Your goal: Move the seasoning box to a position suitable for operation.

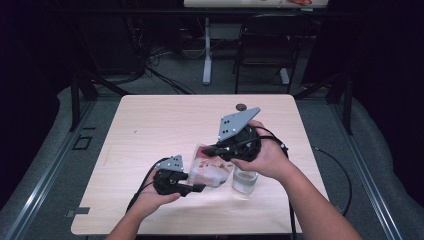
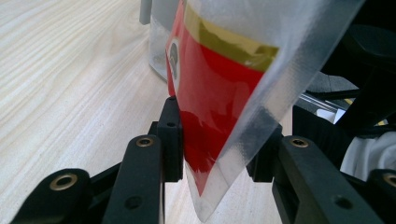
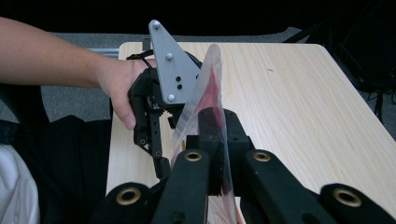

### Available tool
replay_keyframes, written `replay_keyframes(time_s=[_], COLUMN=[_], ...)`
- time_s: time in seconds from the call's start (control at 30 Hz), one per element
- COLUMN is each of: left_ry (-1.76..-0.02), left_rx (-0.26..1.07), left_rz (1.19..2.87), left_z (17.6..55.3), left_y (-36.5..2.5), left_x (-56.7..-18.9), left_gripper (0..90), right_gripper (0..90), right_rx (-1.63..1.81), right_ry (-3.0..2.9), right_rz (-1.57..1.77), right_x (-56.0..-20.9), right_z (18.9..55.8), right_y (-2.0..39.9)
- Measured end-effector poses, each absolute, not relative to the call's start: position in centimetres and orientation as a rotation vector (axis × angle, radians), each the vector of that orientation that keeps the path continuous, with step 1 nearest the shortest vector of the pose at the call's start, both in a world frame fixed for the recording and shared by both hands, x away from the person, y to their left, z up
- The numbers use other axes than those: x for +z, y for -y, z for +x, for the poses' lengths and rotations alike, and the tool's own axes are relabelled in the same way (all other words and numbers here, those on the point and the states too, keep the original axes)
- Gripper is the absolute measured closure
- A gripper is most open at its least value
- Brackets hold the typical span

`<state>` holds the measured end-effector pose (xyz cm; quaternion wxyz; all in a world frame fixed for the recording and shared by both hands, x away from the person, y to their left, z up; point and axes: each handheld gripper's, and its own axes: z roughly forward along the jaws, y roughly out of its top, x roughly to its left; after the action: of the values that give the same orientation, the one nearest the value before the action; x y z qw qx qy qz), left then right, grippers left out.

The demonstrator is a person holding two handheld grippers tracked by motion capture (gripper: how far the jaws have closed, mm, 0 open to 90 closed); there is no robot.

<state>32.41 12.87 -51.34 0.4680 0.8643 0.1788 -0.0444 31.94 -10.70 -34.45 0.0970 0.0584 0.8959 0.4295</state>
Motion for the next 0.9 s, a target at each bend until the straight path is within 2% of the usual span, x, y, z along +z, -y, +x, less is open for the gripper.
replay_keyframes(time_s=[0.67,0.9], left_ry=[-0.482,-0.493], left_rx=[-0.105,-0.072], left_rz=[2.171,2.196], left_z=[32.5,32.5], left_y=[-14.2,-14.7], left_x=[-50.4,-50.2], left_gripper=[72.3,73.2], right_gripper=[86.0,81.0], right_rx=[1.261,1.262], right_ry=[-2.652,-2.64], right_rz=[0.213,0.233], right_x=[-34.6,-34.8], right_z=[32.1,32.1], right_y=[11.0,11.3])
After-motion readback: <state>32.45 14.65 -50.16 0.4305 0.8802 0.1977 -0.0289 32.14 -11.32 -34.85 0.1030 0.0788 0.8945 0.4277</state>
